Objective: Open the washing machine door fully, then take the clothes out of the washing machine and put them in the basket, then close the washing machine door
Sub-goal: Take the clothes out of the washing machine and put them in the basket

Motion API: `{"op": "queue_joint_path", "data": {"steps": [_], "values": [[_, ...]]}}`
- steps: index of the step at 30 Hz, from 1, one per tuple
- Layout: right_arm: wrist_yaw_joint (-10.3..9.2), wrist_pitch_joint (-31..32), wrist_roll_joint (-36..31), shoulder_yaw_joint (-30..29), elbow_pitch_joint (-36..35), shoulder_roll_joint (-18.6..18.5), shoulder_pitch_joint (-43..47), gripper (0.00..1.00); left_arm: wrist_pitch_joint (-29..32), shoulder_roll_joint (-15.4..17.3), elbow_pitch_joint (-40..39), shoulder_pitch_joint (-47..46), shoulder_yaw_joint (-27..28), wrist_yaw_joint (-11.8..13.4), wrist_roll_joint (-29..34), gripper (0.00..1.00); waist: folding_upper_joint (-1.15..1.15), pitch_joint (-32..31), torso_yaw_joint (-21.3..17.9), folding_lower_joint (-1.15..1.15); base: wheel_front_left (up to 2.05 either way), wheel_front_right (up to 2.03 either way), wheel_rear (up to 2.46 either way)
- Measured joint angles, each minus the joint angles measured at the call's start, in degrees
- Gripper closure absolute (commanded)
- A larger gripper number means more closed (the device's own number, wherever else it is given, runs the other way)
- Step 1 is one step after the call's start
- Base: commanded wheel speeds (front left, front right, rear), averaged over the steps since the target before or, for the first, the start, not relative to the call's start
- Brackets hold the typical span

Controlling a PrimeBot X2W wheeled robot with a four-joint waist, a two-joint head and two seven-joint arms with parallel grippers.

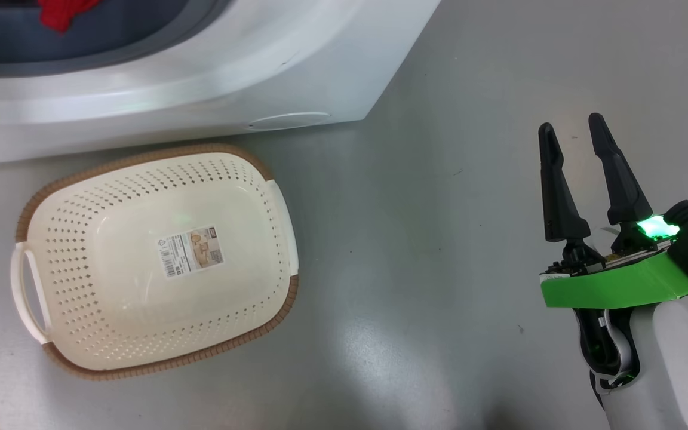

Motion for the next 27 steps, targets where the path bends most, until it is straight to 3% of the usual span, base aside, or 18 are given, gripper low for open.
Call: {"op": "queue_joint_path", "data": {"steps": [8, 27], "values": [[0.00, 0.00, -0.51, 0.00, 0.51, -0.01, 0.14, 0.00, 0.00, -2.52, -13.41, 8.84, 3.58, -1.71, 0.67, 1.00, 0.00, -1.85, 0.49, 0.00, 0.00, 0.00, 0.00], [0.00, 0.00, -2.18, -0.12, 0.82, -0.04, 1.82, 0.00, 0.00, -9.11, -31.88, 25.01, 7.57, -5.08, 2.81, 1.00, 0.00, -7.57, 2.35, 0.00, 0.00, 0.00, 0.00]]}}
